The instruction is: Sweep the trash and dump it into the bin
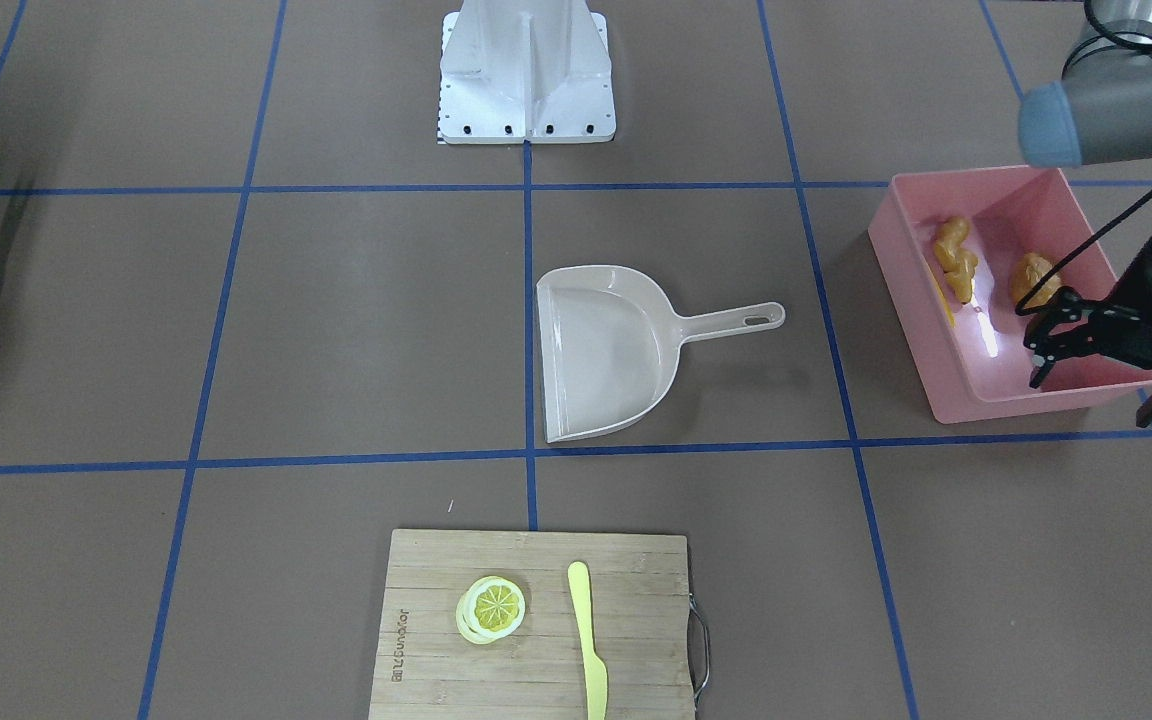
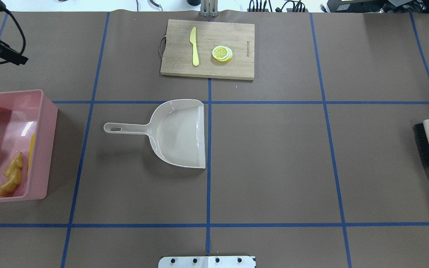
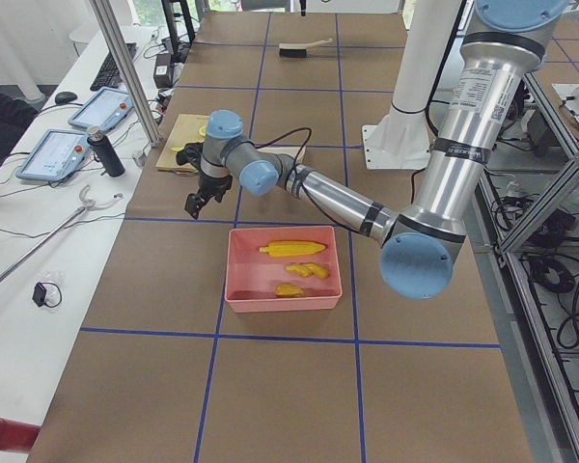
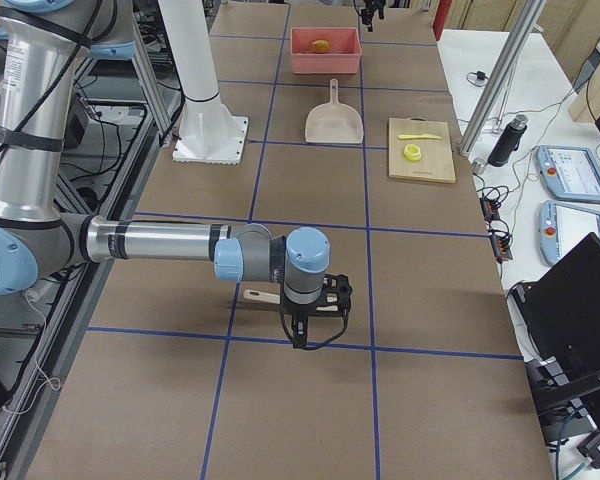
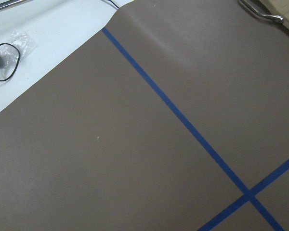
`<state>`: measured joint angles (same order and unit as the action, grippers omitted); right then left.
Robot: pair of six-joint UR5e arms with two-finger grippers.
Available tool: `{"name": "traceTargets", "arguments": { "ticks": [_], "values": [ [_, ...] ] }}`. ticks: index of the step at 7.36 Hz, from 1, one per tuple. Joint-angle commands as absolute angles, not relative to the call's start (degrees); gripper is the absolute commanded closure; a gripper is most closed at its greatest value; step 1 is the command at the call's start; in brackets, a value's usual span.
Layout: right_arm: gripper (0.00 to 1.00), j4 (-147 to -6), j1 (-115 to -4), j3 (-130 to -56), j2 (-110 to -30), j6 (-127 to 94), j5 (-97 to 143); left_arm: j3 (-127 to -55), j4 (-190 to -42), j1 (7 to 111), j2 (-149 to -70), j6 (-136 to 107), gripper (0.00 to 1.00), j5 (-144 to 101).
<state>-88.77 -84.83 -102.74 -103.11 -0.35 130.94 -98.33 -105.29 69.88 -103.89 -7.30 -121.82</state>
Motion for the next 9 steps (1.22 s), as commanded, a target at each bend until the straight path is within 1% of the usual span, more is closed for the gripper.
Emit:
{"name": "traceTargets", "arguments": {
  "ticks": [1,4,6,7,9],
  "values": [
    [0.00,-88.8,-84.8,-102.6,-102.8,-0.4,131.0,-100.3,-103.0,78.5,-95.1,-7.1,0.01,-128.6],
    [0.00,-88.8,-84.8,-102.5,-102.7,-0.5,131.0,-100.4,-103.0,85.9,-81.5,-7.0,0.01,-137.2],
    [0.00,-88.8,-84.8,-102.5,-102.6,-0.4,131.0,-100.3,-103.0,87.0,-74.0,-3.6,0.01,-137.2],
    [0.00,-88.8,-84.8,-102.5,-102.7,-0.4,131.0,-100.0,-102.8,90.1,-72.5,1.9,0.01,-137.2],
    [0.00,-88.8,-84.8,-102.5,-102.6,-0.4,131.0,-101.1,-96.0,93.1,-73.3,3.5,0.01,-136.6]
  ]
}}
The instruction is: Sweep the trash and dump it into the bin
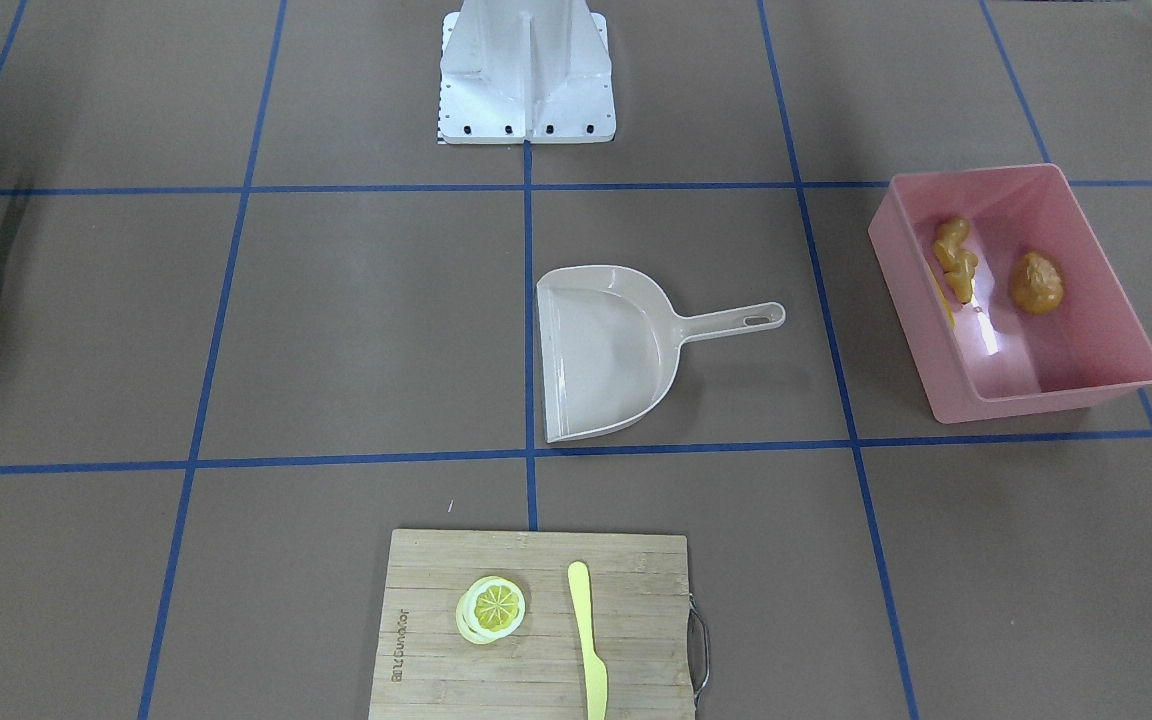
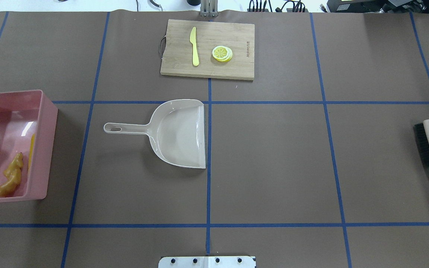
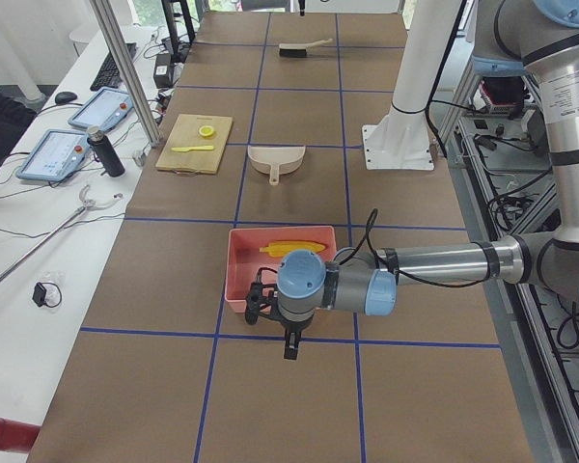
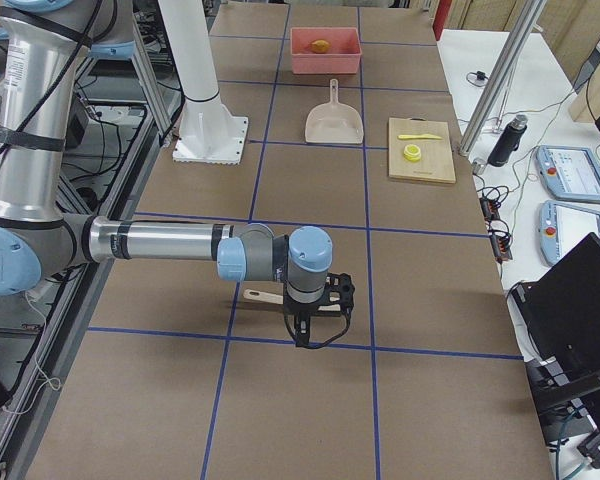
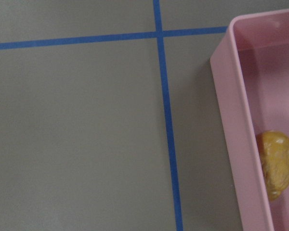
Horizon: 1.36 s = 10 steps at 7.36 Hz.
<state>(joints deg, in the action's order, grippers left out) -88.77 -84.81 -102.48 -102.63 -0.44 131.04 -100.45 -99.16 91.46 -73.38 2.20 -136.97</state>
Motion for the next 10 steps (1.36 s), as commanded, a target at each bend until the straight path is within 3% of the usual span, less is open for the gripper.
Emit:
{"name": "traceTargets", "arguments": {
  "ticks": [1,10],
  "values": [
    [0.00,-88.8,-84.8,-102.6,-102.6,-0.4,131.0,-101.9,-95.8,93.1,-73.2,3.5,0.01,-136.6],
    [0.00,-88.6,-84.8,-101.2,-99.9,2.8,131.0,-103.1,-96.2,93.0,-76.2,3.2,0.01,-136.5]
  ]
}}
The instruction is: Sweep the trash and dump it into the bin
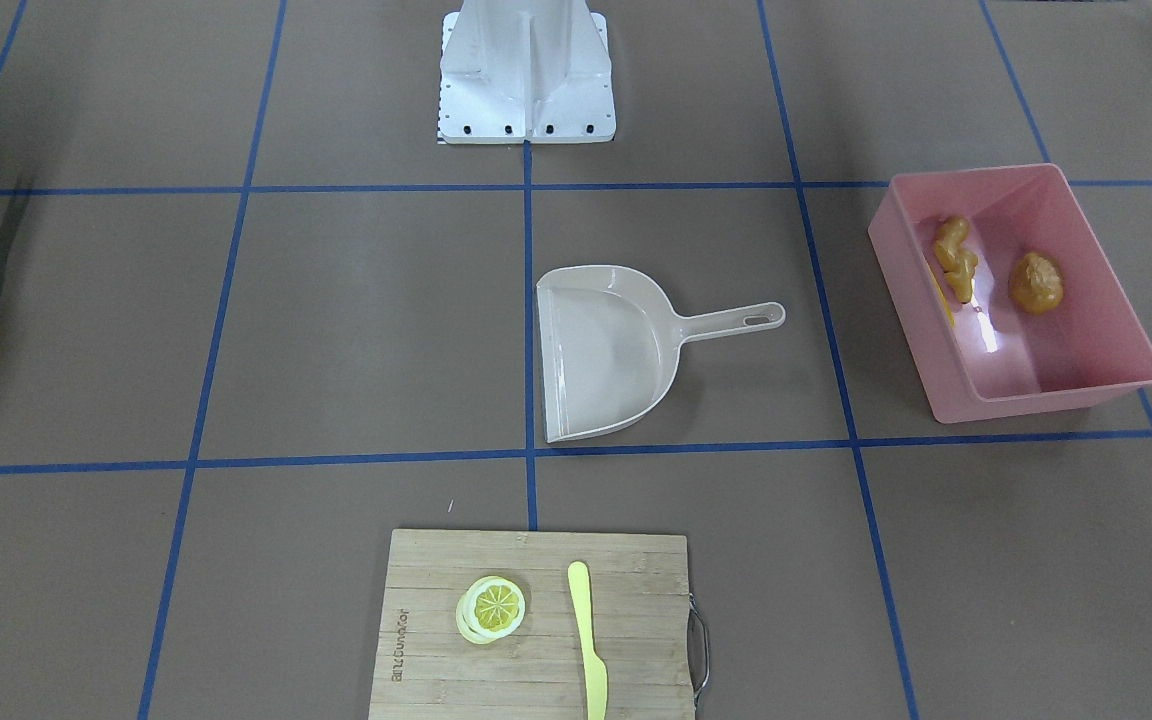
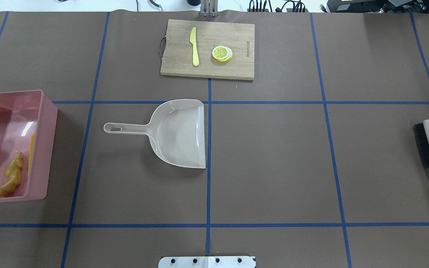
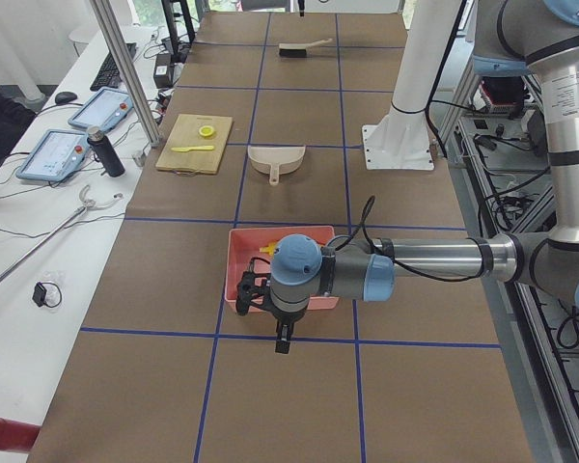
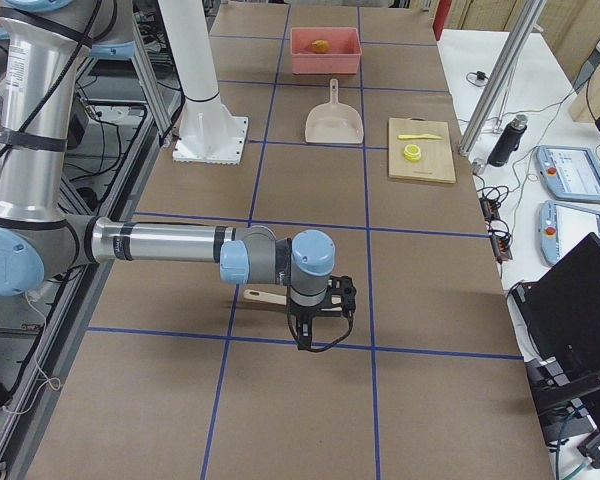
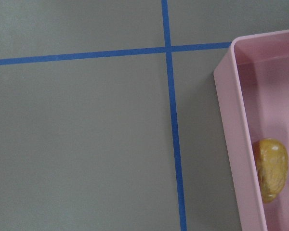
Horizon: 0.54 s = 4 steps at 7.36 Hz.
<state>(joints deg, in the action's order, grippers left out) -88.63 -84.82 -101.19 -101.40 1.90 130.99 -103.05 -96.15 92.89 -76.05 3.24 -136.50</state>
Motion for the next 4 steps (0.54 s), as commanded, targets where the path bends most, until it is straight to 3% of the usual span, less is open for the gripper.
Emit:
{"name": "traceTargets", "arguments": {
  "ticks": [1,4],
  "values": [
    [0.00,-88.2,-84.8,-101.1,-98.6,2.3,131.2,-103.1,-96.2,92.9,-76.2,3.1,0.01,-136.5],
    [0.00,-87.9,-85.1,-102.2,-97.9,2.1,129.2,-103.7,-96.2,92.9,-75.9,3.0,0.01,-136.5]
  ]
}}
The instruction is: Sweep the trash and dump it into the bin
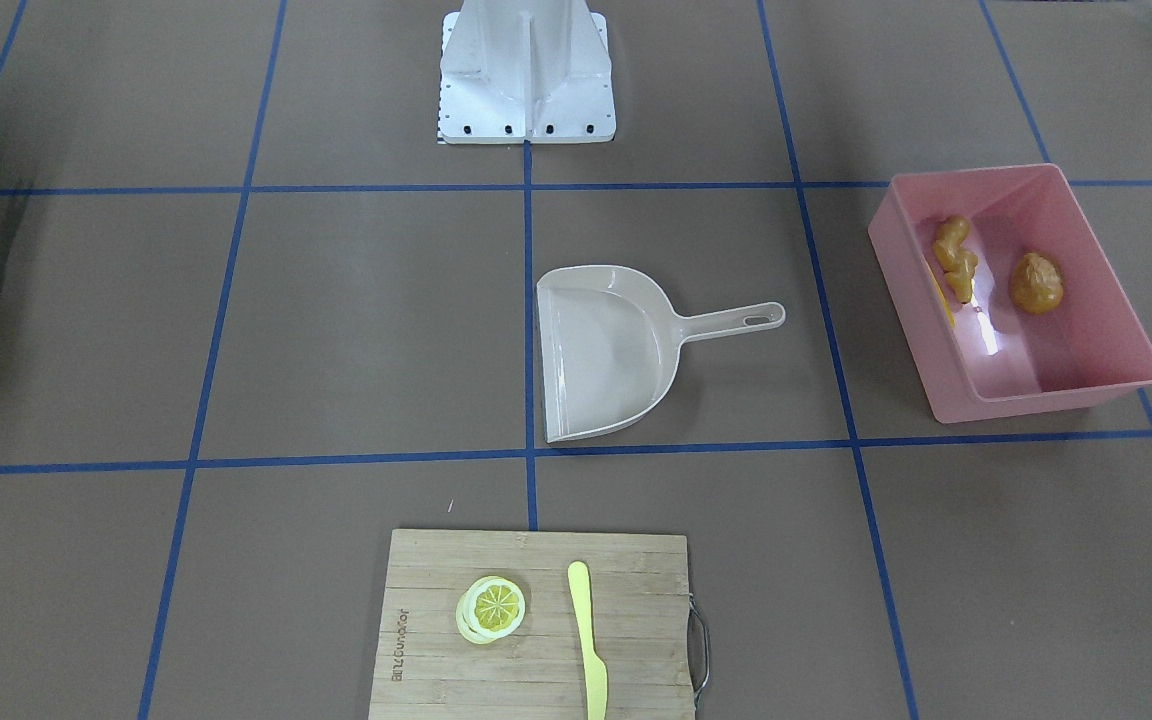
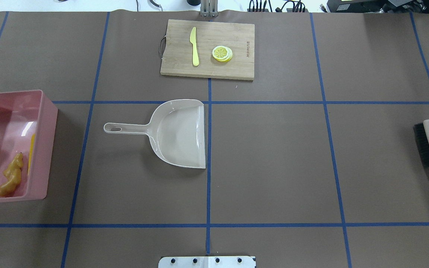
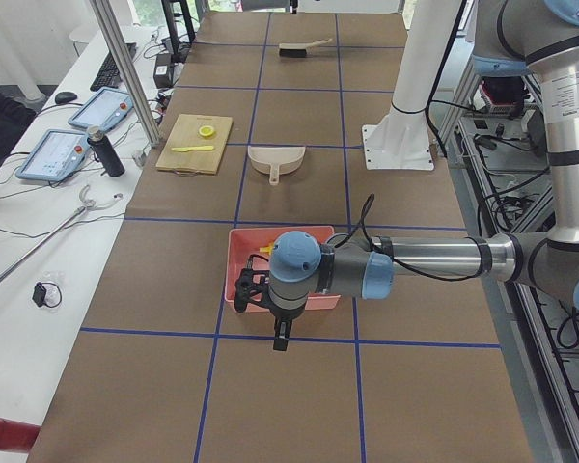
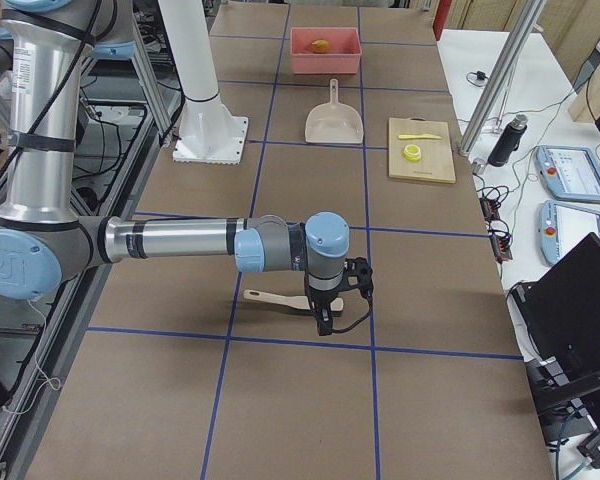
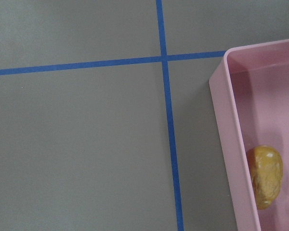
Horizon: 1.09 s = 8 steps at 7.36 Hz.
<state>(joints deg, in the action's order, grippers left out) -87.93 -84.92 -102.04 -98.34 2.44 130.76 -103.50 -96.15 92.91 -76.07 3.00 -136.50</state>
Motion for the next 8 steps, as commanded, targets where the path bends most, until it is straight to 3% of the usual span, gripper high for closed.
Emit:
{"name": "traceTargets", "arguments": {
  "ticks": [1,8],
  "values": [
    [0.00,-88.0,-85.8,-100.7,-97.7,1.8,128.7,-103.6,-96.2,92.9,-75.9,3.0,0.01,-136.5],
    [0.00,-88.0,-89.2,-101.5,-95.6,1.7,129.9,-103.6,-96.2,92.9,-75.6,3.0,0.01,-136.5]
  ]
}}
